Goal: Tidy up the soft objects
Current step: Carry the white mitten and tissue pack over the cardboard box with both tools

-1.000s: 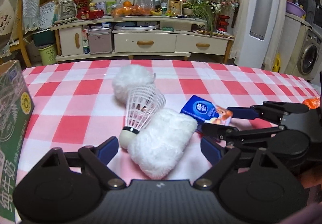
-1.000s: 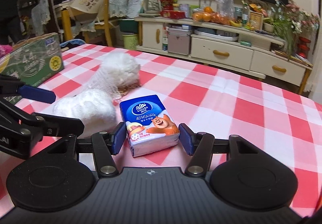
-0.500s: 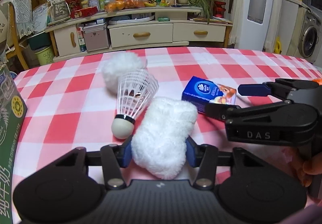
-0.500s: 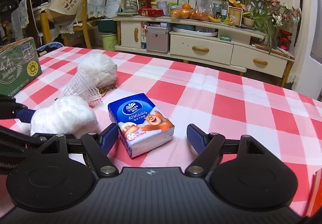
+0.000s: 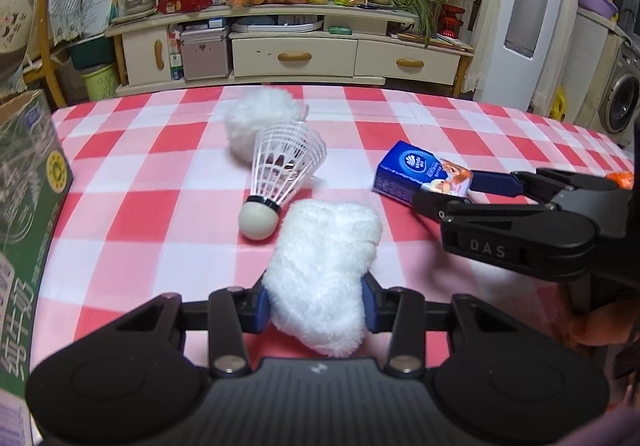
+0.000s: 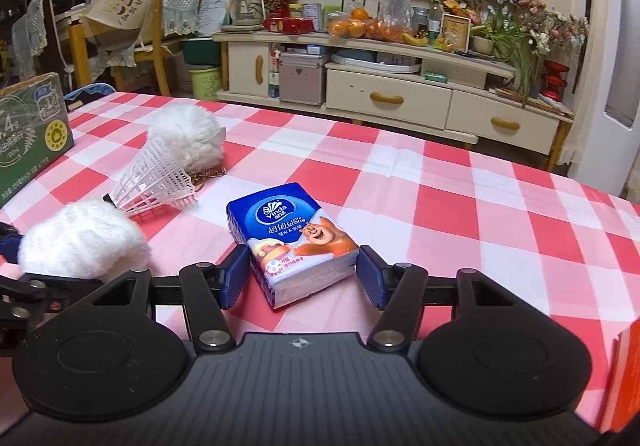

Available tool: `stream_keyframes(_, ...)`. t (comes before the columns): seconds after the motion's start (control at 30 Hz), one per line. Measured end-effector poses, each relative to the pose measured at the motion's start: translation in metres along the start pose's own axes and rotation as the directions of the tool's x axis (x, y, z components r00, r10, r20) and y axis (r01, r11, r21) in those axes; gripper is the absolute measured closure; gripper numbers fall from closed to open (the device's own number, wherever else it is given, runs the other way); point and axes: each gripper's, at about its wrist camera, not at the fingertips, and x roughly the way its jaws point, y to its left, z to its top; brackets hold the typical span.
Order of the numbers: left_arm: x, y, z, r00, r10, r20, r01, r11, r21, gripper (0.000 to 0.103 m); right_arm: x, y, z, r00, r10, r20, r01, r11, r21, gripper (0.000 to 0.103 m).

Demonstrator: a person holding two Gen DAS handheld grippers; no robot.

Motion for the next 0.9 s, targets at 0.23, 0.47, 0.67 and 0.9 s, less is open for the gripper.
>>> stream_keyframes(0.23,-0.018,0.006,0.0,1.0,-0.02,-0.003,0.02,0.999,-0.044,0.062,-0.011,0.013,-0.008,0.999,-0.04,0.008,0.04,0.999,-0.012,0.031)
stream_keyframes(0.47,-0.04,0.007,-0.001,0.998,-0.052,0.022,0.053,0.998,-0.043,0.062,-0.022,0.019,-0.016,0.999,-0.05,-0.001,0.05,0.998,0.029,0.031)
stream_keyframes(0.67,-0.058,0.007,-0.004,0.995,-0.091,0.034,0.092,0.995,-0.029,0.062,-0.035,0.018,-0.022,0.999,-0.043,-0.006,0.043,0.993,0.11,0.031)
stream_keyframes(0.9,-0.074,0.018,-0.005,0.991,-0.121,0.06,0.123,0.992,-0.024,0.062,-0.046,0.023,-0.035,0.999,-0.046,-0.022,0.049,0.984,0.173,0.031)
